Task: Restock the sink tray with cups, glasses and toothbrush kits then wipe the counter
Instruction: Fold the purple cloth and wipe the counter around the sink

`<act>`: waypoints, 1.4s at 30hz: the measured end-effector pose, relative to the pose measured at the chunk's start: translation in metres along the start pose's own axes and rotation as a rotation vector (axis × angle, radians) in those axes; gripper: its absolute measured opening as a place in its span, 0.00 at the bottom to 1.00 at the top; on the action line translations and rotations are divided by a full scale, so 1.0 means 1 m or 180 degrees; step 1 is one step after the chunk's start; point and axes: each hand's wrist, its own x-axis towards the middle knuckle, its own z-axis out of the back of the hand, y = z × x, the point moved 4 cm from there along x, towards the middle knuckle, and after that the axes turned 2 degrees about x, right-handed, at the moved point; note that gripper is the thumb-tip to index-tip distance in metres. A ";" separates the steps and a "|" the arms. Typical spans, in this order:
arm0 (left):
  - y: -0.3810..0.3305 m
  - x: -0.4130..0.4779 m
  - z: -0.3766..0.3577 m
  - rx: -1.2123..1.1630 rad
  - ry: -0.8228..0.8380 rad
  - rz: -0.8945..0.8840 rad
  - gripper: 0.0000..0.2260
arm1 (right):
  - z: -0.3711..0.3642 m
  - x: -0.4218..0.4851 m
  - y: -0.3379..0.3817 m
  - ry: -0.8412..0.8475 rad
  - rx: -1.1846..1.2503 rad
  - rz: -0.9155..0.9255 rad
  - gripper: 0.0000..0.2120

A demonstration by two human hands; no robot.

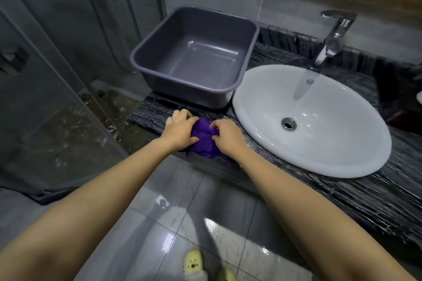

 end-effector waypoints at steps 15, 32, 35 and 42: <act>-0.095 -0.007 0.089 -0.2367 0.0102 -0.0734 0.11 | 0.154 -0.053 -0.027 -0.0448 0.0774 -0.0048 0.12; -0.320 -0.023 0.086 -0.3183 0.0938 -0.1896 0.12 | 0.273 -0.236 -0.157 -0.1383 0.1897 -0.1405 0.12; -0.364 -0.033 0.067 -0.3387 0.1024 -0.1901 0.12 | 0.279 -0.274 -0.190 -0.1651 0.1930 -0.1816 0.16; -0.447 -0.052 0.021 -0.3836 0.1716 -0.1650 0.11 | 0.290 -0.342 -0.252 -0.2001 0.2405 -0.1906 0.09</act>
